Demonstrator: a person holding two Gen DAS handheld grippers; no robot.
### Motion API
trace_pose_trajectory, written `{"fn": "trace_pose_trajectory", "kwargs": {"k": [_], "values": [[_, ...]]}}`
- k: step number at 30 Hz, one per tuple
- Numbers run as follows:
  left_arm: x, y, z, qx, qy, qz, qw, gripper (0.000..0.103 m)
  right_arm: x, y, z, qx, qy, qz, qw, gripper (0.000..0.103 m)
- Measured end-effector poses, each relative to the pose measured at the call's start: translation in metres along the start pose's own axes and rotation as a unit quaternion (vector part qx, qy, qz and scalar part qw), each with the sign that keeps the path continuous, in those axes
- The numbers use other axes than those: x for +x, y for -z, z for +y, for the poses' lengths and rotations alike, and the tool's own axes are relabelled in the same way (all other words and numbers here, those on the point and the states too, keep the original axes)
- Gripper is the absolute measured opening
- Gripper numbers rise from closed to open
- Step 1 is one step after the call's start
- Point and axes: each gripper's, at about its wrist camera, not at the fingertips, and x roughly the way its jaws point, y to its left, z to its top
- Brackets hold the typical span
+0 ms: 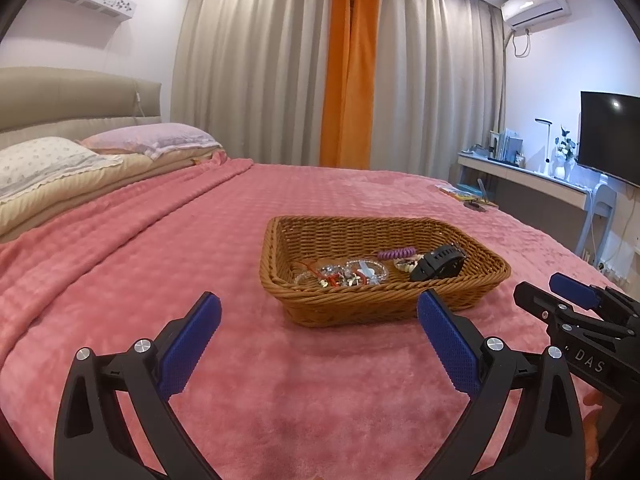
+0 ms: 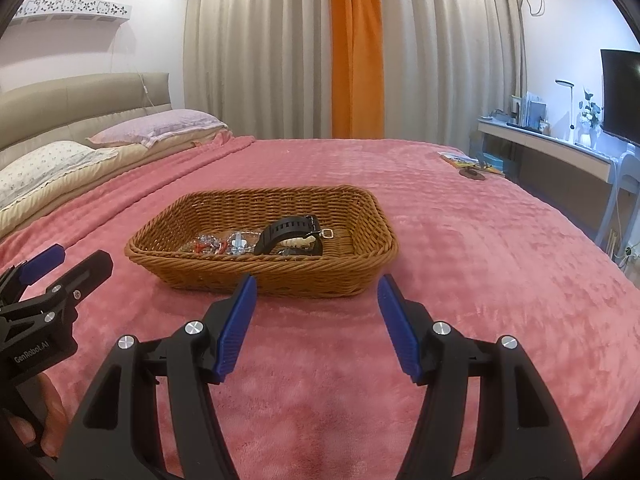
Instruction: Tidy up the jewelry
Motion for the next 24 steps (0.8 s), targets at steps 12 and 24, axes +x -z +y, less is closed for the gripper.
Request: {"fn": "trace_pose_trajectory", "kwargs": {"k": [12, 24], "values": [[-0.0011, 0.0005, -0.0004, 0.002, 0.002, 0.000, 1.0000, 0.095, 0.0001, 0.0000, 0.0001, 0.001, 0.000, 0.000, 1.000, 0.059], [-0.0015, 0.0017, -0.0010, 0.003, 0.002, 0.002, 1.0000, 0.095, -0.0003, -0.0002, 0.0012, -0.001, 0.001, -0.003, 1.000, 0.059]]}}
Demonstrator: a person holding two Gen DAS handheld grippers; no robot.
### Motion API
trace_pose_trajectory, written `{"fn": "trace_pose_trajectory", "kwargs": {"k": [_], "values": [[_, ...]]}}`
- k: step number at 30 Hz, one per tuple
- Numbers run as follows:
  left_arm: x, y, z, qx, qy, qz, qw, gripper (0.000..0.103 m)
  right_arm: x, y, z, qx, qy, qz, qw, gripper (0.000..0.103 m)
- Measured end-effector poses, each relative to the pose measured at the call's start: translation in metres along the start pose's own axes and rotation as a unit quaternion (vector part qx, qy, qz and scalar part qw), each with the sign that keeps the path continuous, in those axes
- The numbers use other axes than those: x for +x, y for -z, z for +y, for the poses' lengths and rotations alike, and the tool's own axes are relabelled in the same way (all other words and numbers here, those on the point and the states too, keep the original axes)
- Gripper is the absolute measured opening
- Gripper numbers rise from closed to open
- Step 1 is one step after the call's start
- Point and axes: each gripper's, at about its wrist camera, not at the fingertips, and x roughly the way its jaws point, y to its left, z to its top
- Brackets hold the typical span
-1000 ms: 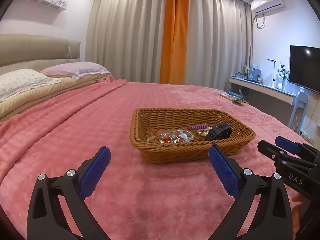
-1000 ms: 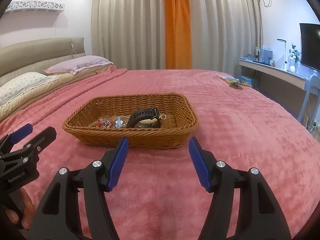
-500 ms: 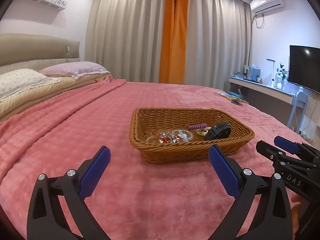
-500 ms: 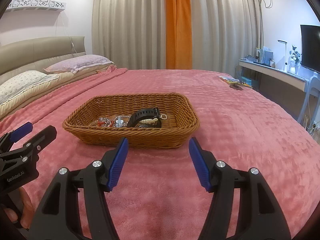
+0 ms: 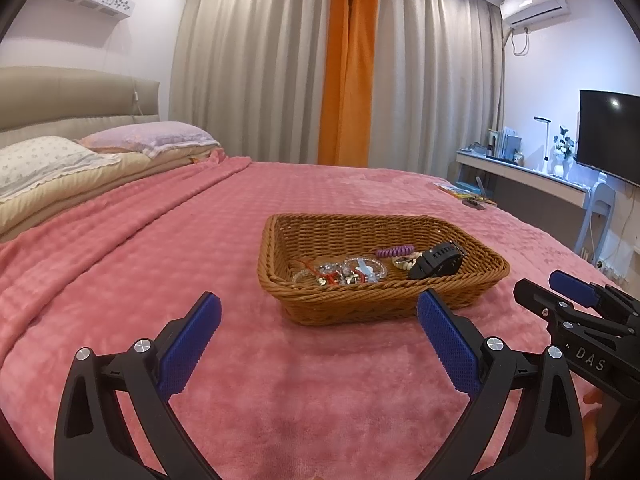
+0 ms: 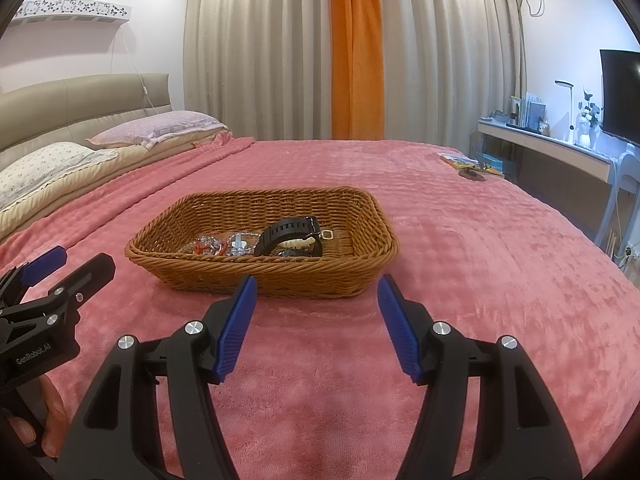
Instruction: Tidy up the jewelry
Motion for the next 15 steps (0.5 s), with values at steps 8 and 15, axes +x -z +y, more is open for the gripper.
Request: {"fn": "trace_pose_trajectory", "kwargs": {"k": [8, 15], "values": [[-0.0001, 0.0005, -0.0009, 0.000, 0.002, 0.001, 1.0000, 0.095, 0.0002, -0.0007, -0.0003, 0.004, -0.001, 0.002, 1.000, 0.059], [-0.0014, 0.0017, -0.0029, 0.004, 0.002, 0.002, 1.0000, 0.095, 0.0011, -0.0005, -0.0019, 0.007, -0.003, 0.006, 1.000, 0.059]]}}
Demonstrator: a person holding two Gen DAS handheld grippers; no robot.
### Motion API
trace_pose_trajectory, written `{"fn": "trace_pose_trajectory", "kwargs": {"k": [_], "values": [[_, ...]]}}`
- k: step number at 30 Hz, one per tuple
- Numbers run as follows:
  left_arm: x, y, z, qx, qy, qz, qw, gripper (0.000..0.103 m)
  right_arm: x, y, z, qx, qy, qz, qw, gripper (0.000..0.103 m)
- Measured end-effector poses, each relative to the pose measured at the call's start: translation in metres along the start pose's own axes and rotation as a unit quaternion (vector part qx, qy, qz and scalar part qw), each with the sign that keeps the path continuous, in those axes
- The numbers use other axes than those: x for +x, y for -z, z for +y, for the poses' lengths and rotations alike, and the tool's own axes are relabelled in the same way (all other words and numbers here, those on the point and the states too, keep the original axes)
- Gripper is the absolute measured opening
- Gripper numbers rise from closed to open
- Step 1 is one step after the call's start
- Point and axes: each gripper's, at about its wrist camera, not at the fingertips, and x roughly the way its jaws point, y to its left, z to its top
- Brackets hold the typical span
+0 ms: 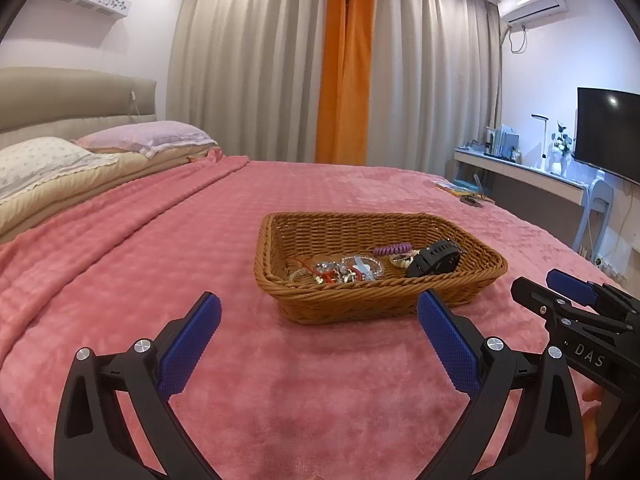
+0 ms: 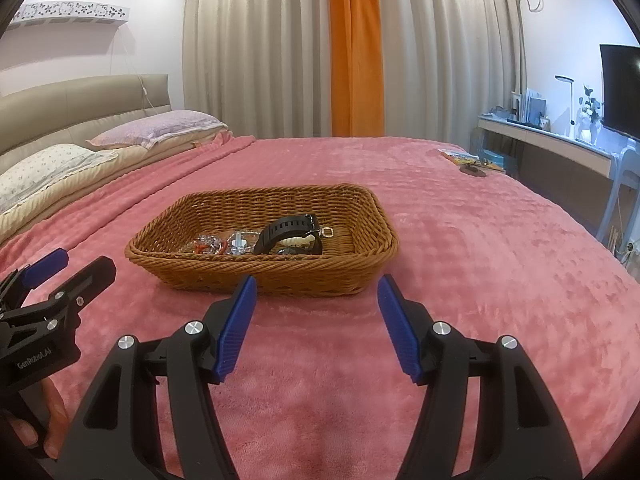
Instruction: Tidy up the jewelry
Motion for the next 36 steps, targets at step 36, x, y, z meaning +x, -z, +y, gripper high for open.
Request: {"fn": "trace_pose_trajectory", "kwargs": {"k": [36], "values": [[0.001, -0.003, 0.015, -0.033, 0.017, 0.012, 0.9993, 0.095, 0.003, 0.000, -0.001, 0.006, -0.002, 0.005, 1.000, 0.059]]}}
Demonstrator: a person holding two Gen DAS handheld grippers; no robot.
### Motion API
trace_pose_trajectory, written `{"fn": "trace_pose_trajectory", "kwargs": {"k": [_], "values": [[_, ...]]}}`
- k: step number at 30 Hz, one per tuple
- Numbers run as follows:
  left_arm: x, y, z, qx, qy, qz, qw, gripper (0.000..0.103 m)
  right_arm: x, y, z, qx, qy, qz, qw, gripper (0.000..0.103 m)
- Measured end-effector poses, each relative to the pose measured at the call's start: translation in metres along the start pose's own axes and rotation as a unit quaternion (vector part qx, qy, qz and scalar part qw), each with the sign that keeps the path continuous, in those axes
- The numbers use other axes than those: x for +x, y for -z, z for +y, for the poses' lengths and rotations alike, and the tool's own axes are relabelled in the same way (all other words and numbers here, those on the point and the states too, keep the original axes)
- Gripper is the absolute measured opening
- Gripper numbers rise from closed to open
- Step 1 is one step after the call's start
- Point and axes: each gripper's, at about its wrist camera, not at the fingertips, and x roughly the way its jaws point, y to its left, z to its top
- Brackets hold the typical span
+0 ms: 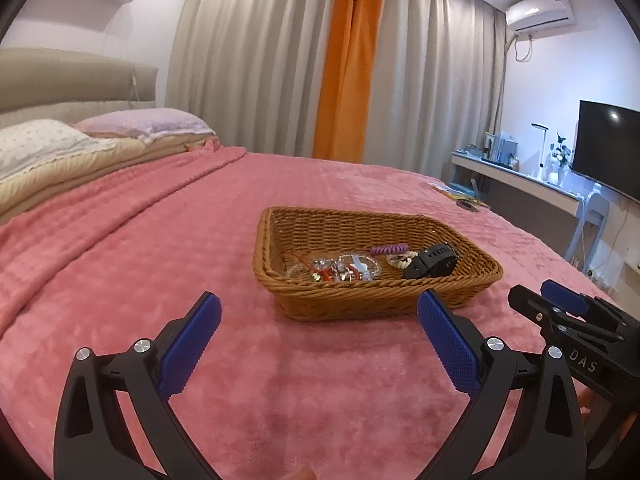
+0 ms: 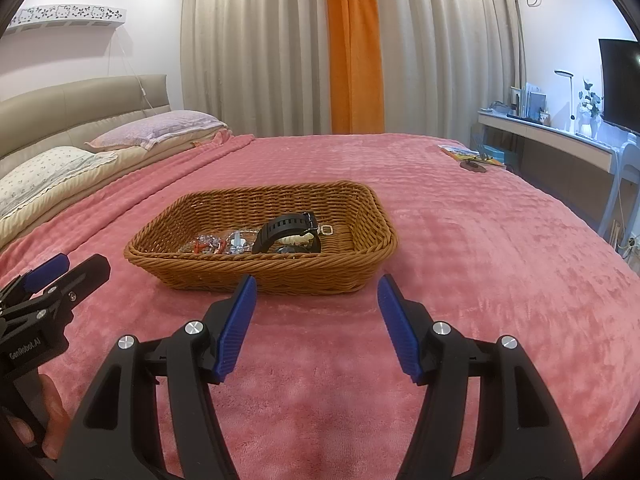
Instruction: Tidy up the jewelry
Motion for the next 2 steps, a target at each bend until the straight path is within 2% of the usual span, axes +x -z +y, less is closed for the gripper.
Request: {"fn": "trace_pose_trajectory", "kwargs": {"k": [2], "values": [[-0.0005, -0.0007, 0.0006, -0.003, 0.001, -0.002, 1.0000, 0.095, 0.0002, 0.0001, 0.0001, 0.000, 0.000, 0.000, 1.000, 0.059]]}}
